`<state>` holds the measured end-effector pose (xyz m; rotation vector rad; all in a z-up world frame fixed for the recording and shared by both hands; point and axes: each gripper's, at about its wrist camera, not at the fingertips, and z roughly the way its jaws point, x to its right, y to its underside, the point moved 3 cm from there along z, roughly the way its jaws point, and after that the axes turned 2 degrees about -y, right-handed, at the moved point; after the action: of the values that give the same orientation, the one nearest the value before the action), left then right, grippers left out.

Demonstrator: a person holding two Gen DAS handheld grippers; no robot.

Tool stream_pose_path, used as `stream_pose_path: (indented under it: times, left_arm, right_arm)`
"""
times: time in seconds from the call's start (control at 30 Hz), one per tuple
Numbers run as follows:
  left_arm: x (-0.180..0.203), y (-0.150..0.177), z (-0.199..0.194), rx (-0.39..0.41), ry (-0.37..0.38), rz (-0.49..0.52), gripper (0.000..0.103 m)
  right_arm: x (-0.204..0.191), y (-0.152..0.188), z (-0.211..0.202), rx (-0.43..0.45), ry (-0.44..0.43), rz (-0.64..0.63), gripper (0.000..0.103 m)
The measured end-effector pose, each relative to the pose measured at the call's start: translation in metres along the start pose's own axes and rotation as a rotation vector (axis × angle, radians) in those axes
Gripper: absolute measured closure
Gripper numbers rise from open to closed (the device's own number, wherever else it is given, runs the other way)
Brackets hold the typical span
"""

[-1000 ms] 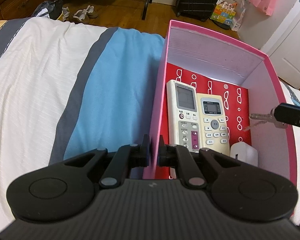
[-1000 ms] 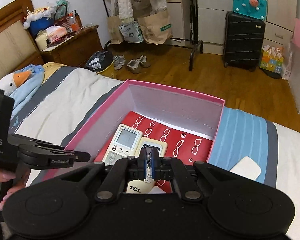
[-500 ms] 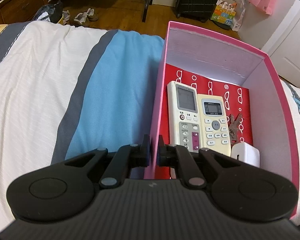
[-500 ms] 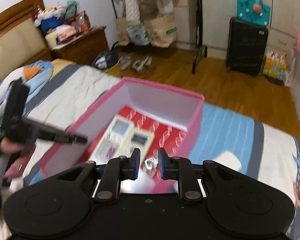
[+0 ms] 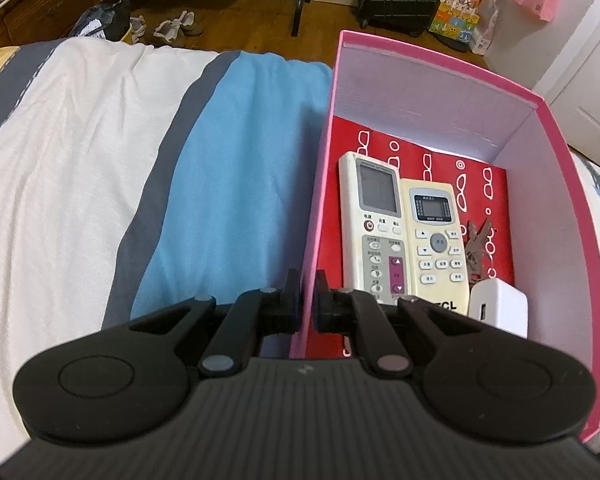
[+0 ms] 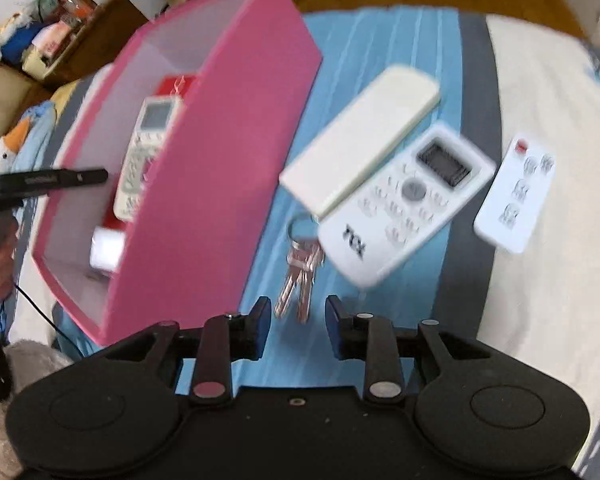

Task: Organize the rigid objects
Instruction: 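Grasp the second silver key ring by its ring with the right gripper, then carry the second keys into the pink box and release them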

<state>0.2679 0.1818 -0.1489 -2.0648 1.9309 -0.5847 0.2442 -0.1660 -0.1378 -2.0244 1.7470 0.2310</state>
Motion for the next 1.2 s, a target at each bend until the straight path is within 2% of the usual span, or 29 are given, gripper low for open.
stream_pose_path:
  times: [0.03,0.1,0.27,0.4,0.43,0.47,0.5,0.53,0.57,0.6,0.7,0.93,0.97,1.13,1.2]
  left_arm:
    - [0.000,-0.001,0.000,0.002,0.000,-0.005,0.098]
    - [-0.004,-0.003,-0.001,0.008,0.005,-0.030,0.097]
    - [-0.004,-0.002,-0.002,0.011,0.013,-0.033,0.097]
    - [-0.003,-0.002,-0.003,0.017,0.013,-0.027,0.098]
    - [-0.003,-0.002,-0.003,0.016,0.014,-0.029,0.098]
    - [-0.003,-0.002,-0.003,0.015,0.014,-0.027,0.098]
    - [-0.003,-0.002,-0.004,0.015,0.014,-0.027,0.098]
    - [-0.003,-0.002,-0.004,0.014,0.016,-0.028,0.097]
    - [-0.003,-0.002,-0.004,0.015,0.017,-0.029,0.097]
    - [-0.003,-0.002,-0.004,0.015,0.018,-0.028,0.097]
    - [-0.003,-0.002,-0.005,0.014,0.019,-0.028,0.097]
    - [-0.005,-0.002,-0.005,0.012,0.020,-0.028,0.097]
    - [-0.005,-0.002,-0.005,0.011,0.020,-0.028,0.097]
    - [-0.006,-0.003,-0.002,0.006,0.026,-0.031,0.097]
    - [-0.006,-0.002,-0.001,0.004,0.025,-0.030,0.097]
  right_arm:
    - [0.000,0.002,0.004,-0.002,-0.010,-0.005,0.067]
    - [0.000,0.002,0.010,0.007,-0.031,0.011,0.055]
    - [-0.008,0.000,0.031,0.030,0.032,-0.054,0.053]
    - [-0.019,0.002,0.038,0.089,0.038,-0.119,0.043]
    - [-0.022,0.005,0.039,0.101,0.042,-0.149,0.043]
    - [-0.023,0.008,0.039,0.107,0.055,-0.182,0.045]
    - [-0.028,0.011,0.040,0.108,0.076,-0.224,0.056]
    - [-0.031,0.013,0.040,0.109,0.111,-0.265,0.062]
    - [-0.032,0.014,0.038,0.110,0.131,-0.277,0.083]
    - [-0.031,0.014,0.036,0.100,0.134,-0.263,0.091]
    - [-0.027,0.012,0.027,0.059,0.142,-0.213,0.100]
    - [-0.028,0.025,0.017,-0.025,0.136,-0.244,0.099]
    - [-0.028,0.023,0.019,-0.015,0.146,-0.236,0.093]
    - [-0.027,0.013,0.030,0.031,0.135,-0.251,0.093]
    - [-0.026,0.010,0.030,0.035,0.133,-0.247,0.101]
